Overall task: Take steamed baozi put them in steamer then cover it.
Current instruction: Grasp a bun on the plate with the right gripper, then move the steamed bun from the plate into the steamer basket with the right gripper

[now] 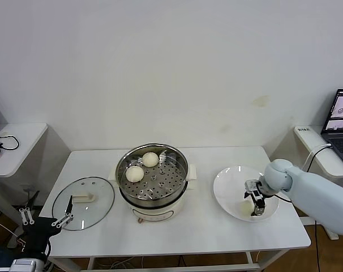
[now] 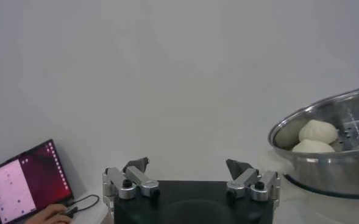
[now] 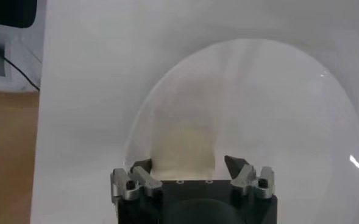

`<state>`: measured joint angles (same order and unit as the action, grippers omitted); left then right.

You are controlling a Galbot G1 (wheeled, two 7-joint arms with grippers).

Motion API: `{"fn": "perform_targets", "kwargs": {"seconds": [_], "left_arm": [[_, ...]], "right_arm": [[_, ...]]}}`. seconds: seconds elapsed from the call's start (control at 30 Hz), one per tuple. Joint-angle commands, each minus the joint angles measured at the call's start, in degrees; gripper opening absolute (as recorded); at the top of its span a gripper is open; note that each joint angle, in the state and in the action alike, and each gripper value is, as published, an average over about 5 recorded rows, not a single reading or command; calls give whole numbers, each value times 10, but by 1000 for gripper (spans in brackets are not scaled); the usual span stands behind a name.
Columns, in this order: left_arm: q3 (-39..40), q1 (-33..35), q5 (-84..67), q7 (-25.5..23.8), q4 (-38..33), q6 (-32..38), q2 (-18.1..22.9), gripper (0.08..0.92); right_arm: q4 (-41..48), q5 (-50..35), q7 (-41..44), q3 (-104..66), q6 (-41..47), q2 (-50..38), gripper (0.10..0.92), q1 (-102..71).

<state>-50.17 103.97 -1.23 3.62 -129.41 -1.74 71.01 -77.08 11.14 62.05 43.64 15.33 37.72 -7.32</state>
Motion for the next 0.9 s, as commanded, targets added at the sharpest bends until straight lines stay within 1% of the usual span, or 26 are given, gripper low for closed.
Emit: {"fn": "perform_targets", "kwargs": {"seconds": [0.03,0.27,0.47,0.63,0.9], "left_arm": [[0,0,0,0,-1,0,0,823],[-3,1,-1,0,-4,1,0,823],[-4,1,-3,0,-7,1,-3,823],[-1,-3,-4,-1,-8,0,-6,823],[4,-10,-5,-1,-6,0,-11,823]], "right_arm": [[13,1,3,-3,3,12,670,-4],[0,-12,17,-3,5,-2,593,14],[-22,-34,29,14,7,-28,586,63],[-36,-71,31,35,12,-41,585,144],[-44,-133,29,90,24,-12,585,274]]}}
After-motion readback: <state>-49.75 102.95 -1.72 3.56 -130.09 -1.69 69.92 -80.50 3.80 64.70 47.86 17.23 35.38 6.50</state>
